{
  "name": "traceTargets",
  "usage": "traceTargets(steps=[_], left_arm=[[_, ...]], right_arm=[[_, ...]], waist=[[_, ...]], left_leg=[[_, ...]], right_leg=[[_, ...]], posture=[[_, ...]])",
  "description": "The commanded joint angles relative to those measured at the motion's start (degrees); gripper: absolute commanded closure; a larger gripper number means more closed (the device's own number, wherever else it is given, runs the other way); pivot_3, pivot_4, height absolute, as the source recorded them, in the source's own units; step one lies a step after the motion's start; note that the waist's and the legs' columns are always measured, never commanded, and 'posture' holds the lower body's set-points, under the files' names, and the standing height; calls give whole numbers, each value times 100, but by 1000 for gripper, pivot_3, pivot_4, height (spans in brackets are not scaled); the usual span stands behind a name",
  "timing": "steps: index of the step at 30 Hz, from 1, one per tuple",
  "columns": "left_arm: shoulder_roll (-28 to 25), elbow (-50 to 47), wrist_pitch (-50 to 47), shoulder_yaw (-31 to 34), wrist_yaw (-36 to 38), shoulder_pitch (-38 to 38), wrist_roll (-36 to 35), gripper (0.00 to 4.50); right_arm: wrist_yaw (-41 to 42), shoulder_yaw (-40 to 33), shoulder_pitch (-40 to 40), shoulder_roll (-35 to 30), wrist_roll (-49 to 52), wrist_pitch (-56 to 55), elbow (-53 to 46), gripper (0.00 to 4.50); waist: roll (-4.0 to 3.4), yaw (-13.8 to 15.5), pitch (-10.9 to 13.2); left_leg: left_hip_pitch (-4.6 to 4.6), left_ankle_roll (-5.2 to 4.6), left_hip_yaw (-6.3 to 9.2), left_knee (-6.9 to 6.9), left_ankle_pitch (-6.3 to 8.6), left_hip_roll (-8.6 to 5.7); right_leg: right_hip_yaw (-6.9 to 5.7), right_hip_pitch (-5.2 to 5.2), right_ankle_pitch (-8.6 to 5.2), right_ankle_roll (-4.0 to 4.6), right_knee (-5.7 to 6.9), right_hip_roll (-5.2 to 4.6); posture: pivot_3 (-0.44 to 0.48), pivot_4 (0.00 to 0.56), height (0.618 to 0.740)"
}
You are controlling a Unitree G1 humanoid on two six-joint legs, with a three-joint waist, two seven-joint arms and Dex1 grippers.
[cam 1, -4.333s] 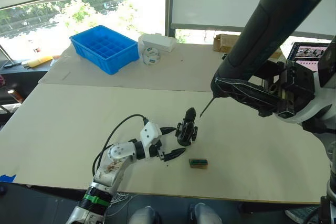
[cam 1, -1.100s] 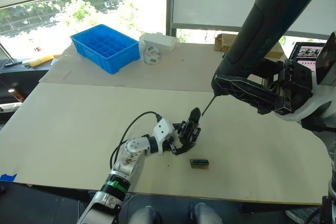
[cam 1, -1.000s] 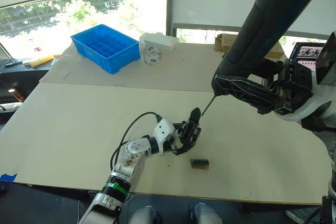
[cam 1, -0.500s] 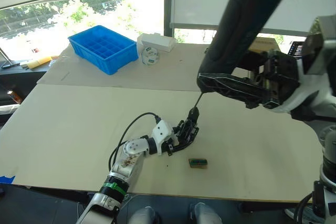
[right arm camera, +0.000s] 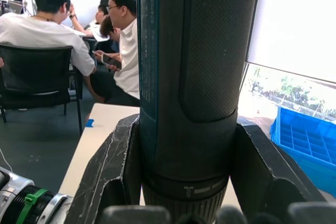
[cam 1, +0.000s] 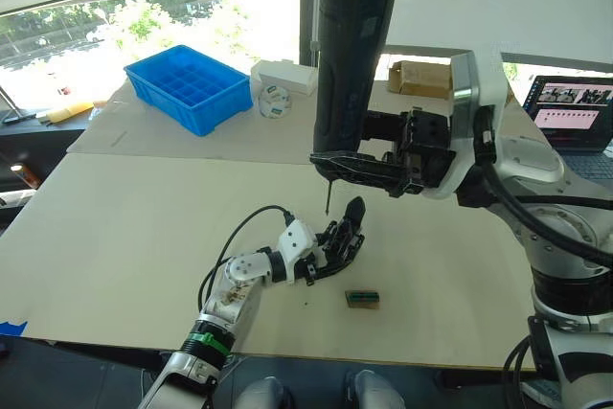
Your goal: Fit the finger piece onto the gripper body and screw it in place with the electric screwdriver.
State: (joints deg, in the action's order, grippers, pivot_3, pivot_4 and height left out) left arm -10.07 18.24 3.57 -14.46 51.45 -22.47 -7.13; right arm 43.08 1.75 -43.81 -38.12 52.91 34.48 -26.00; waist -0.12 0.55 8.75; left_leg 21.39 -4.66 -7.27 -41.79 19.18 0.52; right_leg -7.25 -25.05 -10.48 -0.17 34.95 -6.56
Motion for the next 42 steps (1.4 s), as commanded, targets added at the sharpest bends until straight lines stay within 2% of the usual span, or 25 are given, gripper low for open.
traceTargets(steps=[1, 18, 42], left_arm=[[-47, 98, -140, -69, 82, 178, -17, 2184], [-72, 157, -148, -44, 84, 205, -3, 2184], [-79, 103, -227, -48, 124, 291, -8, 2184]], right_arm=[[68, -164, 118, 174, 19, -66, -87, 2586], [598, 11, 965, 619, -1040, -513, -39, 2586], [638, 44, 847, 750, -1147, -195, -60, 2586]], waist=[[0, -2, 0], [-1, -10, 0], [-1, -52, -1]], left_leg=[[0, 0, 0, 0, 0, 0], [-6, 3, -8, 0, -2, 1], [-9, 5, -9, 0, -2, 3]], right_leg=[[0, 0, 0, 0, 1, 0], [7, 0, 0, 0, 5, 3], [8, -1, 0, 1, 4, 3]], posture=[[0, 150, 740], [0, 150, 740], [0, 150, 740]])
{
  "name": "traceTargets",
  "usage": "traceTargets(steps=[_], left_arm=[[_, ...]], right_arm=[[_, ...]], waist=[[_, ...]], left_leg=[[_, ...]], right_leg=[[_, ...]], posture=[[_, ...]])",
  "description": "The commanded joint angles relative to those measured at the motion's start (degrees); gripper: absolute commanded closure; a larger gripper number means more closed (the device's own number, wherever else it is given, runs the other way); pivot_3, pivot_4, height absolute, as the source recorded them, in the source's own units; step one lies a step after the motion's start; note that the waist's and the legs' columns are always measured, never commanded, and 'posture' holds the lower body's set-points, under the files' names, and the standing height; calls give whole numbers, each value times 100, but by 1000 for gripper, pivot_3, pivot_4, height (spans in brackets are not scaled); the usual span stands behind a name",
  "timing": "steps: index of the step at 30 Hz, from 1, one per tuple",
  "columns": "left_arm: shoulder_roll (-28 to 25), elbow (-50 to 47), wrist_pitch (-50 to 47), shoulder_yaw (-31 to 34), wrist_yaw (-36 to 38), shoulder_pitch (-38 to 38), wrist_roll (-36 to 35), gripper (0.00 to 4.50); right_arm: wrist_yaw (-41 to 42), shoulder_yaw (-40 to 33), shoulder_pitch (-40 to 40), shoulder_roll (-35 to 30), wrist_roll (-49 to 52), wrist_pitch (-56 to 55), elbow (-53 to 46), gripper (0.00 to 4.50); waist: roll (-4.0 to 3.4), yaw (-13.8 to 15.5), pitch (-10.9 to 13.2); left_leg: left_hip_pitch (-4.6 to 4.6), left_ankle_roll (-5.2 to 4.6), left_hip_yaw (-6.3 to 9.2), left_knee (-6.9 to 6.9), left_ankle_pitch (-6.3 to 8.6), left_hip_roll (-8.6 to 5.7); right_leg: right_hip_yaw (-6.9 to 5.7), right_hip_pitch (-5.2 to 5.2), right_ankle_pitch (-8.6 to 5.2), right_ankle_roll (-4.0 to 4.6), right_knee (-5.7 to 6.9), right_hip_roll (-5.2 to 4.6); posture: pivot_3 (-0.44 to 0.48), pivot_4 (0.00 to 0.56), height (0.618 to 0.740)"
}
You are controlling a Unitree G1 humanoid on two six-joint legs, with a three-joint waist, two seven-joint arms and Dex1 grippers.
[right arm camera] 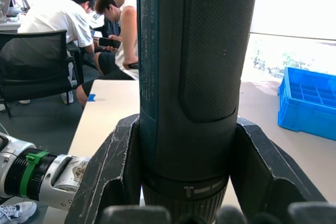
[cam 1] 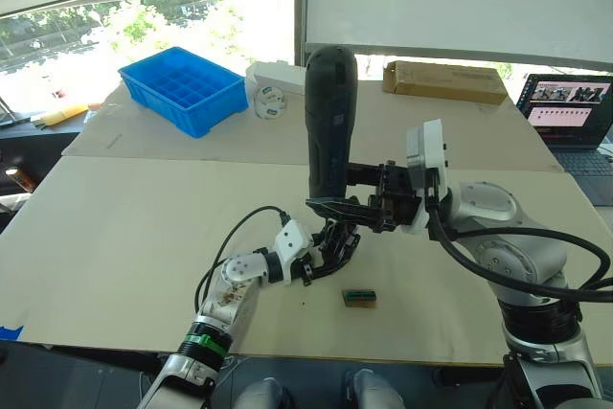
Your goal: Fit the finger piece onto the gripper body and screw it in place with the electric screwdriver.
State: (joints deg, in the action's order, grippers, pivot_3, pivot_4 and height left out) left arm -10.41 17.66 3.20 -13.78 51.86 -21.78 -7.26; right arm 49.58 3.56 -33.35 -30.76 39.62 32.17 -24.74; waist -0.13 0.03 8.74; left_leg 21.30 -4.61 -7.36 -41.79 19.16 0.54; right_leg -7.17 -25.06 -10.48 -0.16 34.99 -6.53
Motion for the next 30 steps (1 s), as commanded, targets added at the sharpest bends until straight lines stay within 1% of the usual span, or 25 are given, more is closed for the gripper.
traceTargets(steps=[1, 8, 16, 21, 24, 30], left_arm=[[-41, 159, -193, -117, 79, 224, 6, 2184], [-27, 124, -221, -133, 64, 255, 16, 2184], [-19, 103, -261, -139, 53, 277, 17, 2184], [-25, 114, -256, -130, 56, 287, 16, 2184], [-25, 127, -255, -123, 55, 286, 16, 2184], [-23, 98, -269, -132, 65, 311, 9, 2184]], right_arm=[[-48, -150, -214, 39, 233, 97, -195, 2586], [-63, -113, -76, 53, 226, 193, -312, 2586], [-73, -149, -148, 74, 252, 249, -301, 2586], [-233, -351, -346, 103, 637, 481, -384, 2586], [-462, -543, -544, 123, 927, 672, -369, 2586], [-560, -618, -600, 7, 991, 755, -373, 2586]], waist=[[0, -1, 0], [0, -4, 0], [0, -3, 0], [0, -6, 0], [0, -3, 0], [-1, -6, -1]], left_leg=[[0, 0, 0, 0, 0, 0], [0, 0, 0, 0, 0, 0], [0, 0, 0, 0, 0, 0], [0, 0, 0, 0, 0, 0], [0, 0, 1, 0, 0, 1], [0, 0, 1, 2, 1, 2]], right_leg=[[0, 0, 0, 0, 0, 0], [0, 0, 0, 0, -1, -1], [0, 0, 0, 0, -1, -1], [0, 0, 0, 0, -1, -2], [0, -1, 0, 1, -1, -6], [0, -1, 0, 1, -2, -10]], posture=[[0, 150, 740], [0, 150, 740], [0, 150, 740], [0, 150, 740], [0, 150, 740], [0, 150, 740]])
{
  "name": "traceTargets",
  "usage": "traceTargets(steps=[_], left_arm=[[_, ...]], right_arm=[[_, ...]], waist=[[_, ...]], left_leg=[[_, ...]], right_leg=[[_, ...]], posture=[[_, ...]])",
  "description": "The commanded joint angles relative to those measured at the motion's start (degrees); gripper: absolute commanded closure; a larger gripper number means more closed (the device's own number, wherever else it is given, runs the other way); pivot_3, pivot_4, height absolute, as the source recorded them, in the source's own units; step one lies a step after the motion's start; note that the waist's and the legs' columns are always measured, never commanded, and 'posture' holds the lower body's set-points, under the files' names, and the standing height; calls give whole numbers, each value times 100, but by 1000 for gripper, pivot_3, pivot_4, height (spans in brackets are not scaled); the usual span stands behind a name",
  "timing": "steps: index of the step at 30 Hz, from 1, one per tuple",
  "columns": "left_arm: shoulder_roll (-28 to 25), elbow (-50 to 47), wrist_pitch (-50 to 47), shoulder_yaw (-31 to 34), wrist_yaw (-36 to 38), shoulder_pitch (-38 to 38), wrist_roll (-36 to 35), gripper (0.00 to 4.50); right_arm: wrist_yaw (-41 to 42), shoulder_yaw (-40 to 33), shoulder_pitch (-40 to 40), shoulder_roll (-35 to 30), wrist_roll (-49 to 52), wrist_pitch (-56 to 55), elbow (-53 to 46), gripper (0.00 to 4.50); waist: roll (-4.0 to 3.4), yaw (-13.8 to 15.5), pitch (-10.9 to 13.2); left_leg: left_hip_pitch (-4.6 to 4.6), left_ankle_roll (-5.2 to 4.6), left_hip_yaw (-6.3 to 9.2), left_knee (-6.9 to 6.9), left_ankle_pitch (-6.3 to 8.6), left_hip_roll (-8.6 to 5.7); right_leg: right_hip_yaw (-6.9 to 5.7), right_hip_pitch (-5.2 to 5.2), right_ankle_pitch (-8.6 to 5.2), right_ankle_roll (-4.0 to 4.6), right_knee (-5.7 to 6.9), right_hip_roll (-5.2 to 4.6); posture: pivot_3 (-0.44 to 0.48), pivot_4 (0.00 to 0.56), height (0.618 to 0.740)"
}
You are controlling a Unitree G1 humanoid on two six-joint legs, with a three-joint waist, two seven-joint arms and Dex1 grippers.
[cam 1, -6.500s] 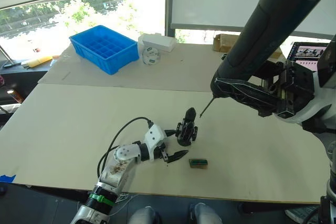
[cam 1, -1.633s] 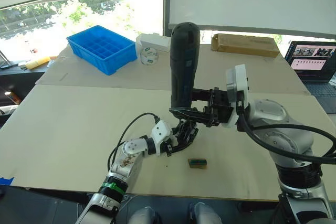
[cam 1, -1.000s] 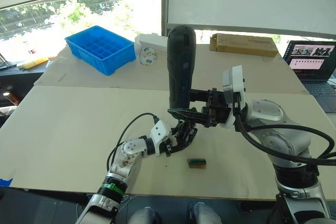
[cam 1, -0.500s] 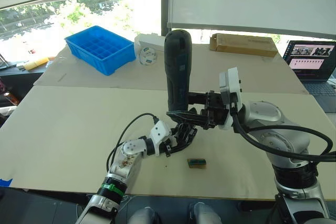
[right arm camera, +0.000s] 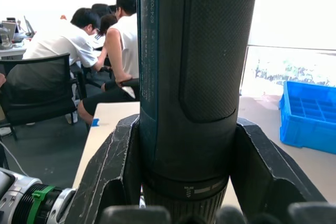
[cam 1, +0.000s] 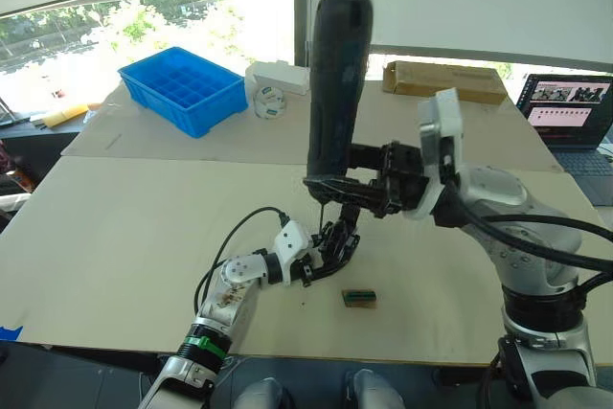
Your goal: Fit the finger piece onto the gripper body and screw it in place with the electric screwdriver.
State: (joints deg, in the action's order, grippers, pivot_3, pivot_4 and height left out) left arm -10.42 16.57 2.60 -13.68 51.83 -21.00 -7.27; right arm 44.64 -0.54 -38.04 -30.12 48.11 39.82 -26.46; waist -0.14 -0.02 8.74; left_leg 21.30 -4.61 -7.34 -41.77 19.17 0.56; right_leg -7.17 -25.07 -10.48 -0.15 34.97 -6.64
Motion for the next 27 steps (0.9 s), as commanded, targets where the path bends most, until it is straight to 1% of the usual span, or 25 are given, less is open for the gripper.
traceTargets(steps=[1, 11, 27], left_arm=[[-19, 206, -213, -144, 69, 231, 10, 2184], [-25, 176, -254, -153, 79, 225, 9, 2184], [-26, 103, -313, -162, 75, 237, 6, 2184]], right_arm=[[-65, -197, -107, -71, 124, -14, -199, 2586], [42, -64, 156, -21, -159, -196, -147, 2586], [101, 42, 290, 152, -420, -340, -111, 2586]], waist=[[0, 0, 0], [0, 2, 0], [0, 2, 0]], left_leg=[[0, 0, 0, 0, 0, 0], [0, 0, -1, 0, 0, 0], [0, 0, -1, 0, 0, -1]], right_leg=[[0, 0, 0, 0, 0, 1], [0, 0, 0, 0, 1, 7], [0, 0, 0, 0, 0, 9]], posture=[[0, 150, 740], [0, 150, 740], [0, 150, 740]])
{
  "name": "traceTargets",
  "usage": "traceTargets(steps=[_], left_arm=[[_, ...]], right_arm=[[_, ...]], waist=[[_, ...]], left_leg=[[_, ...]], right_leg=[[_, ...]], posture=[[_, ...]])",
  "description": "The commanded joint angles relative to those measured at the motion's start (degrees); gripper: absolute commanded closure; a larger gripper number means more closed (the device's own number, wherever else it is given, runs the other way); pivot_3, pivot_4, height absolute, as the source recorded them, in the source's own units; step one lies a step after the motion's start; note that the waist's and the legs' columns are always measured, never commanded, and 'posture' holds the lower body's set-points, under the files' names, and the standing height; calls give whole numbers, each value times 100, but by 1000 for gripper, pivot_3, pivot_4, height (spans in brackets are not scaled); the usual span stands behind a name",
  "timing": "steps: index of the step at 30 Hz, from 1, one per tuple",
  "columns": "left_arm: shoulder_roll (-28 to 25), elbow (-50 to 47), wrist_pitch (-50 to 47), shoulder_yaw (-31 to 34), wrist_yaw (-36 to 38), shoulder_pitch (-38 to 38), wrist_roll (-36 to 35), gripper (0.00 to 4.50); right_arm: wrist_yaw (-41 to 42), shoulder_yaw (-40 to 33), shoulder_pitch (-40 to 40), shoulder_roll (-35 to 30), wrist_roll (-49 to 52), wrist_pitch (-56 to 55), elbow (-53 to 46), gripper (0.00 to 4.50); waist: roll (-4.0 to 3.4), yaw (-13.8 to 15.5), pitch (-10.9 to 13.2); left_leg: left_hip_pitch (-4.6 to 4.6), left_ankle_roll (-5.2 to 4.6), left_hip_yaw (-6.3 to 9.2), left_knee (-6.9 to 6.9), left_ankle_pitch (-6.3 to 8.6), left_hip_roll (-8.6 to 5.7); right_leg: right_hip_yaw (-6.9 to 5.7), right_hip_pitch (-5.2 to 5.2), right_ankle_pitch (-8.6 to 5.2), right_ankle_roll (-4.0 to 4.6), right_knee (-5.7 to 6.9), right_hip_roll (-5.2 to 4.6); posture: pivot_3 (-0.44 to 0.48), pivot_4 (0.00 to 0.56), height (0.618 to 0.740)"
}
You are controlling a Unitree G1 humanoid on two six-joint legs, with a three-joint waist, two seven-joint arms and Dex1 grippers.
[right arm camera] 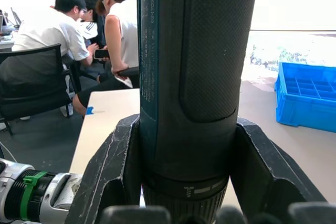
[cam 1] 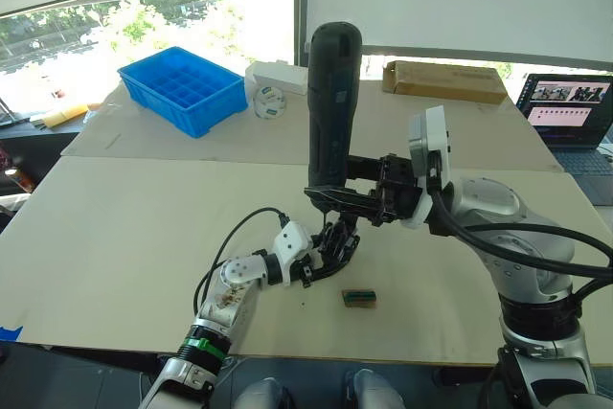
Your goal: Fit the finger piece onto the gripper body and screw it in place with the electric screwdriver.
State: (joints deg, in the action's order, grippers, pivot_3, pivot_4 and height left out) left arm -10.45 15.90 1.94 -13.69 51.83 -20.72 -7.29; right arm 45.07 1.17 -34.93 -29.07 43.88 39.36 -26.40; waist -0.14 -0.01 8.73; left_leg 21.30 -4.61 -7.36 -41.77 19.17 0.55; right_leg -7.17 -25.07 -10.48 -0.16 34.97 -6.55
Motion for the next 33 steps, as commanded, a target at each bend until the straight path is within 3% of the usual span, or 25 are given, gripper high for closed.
traceTargets(steps=[1, 33], left_arm=[[-23, 165, -251, -161, 74, 211, 8, 2184], [-33, 72, -327, -172, 61, 267, -1, 2184]], right_arm=[[68, -127, -9, 53, -9, -308, -113, 2586], [359, -53, 224, 71, -447, -651, -26, 2586]], waist=[[0, 0, 0], [0, 1, 0]], left_leg=[[0, 0, 0, 0, 0, 0], [0, 0, 0, 0, 0, 0]], right_leg=[[0, 0, 0, 0, 0, 0], [0, 0, 0, 0, 0, 1]], posture=[[0, 150, 740], [0, 150, 740]])
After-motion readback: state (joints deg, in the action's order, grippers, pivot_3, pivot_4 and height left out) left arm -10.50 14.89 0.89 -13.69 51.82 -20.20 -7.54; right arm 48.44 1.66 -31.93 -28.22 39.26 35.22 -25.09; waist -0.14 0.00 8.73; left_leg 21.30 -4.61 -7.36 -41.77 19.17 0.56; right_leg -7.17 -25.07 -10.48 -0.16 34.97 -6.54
